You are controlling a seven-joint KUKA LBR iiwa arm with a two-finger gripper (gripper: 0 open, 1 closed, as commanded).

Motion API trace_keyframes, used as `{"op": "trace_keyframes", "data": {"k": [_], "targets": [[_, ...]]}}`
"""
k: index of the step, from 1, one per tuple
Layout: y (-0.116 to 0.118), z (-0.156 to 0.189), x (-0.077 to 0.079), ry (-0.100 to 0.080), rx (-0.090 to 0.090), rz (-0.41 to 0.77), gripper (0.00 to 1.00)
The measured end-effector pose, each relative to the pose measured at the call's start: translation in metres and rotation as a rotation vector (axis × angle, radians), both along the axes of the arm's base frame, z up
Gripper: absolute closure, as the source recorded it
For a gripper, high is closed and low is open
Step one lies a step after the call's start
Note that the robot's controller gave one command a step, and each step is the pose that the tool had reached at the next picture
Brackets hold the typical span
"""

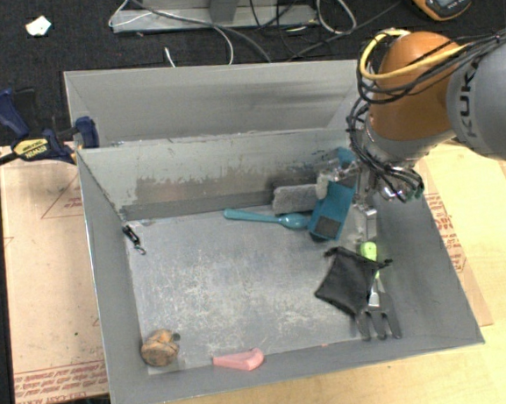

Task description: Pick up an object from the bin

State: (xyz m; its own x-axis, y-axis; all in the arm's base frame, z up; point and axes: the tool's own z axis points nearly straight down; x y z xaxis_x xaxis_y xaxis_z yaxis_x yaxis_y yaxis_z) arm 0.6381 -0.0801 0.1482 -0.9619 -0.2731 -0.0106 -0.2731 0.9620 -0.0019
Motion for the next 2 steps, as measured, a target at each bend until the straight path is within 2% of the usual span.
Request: {"op": "trace_keyframes", "data": {"k": [1, 2], "targets": [[-0.013, -0.009, 0.008, 0.006, 0.000, 0.104, 0.00], [-0.016, -0.064, 0.019, -0.004, 0.000, 0.156, 0.00]]}}
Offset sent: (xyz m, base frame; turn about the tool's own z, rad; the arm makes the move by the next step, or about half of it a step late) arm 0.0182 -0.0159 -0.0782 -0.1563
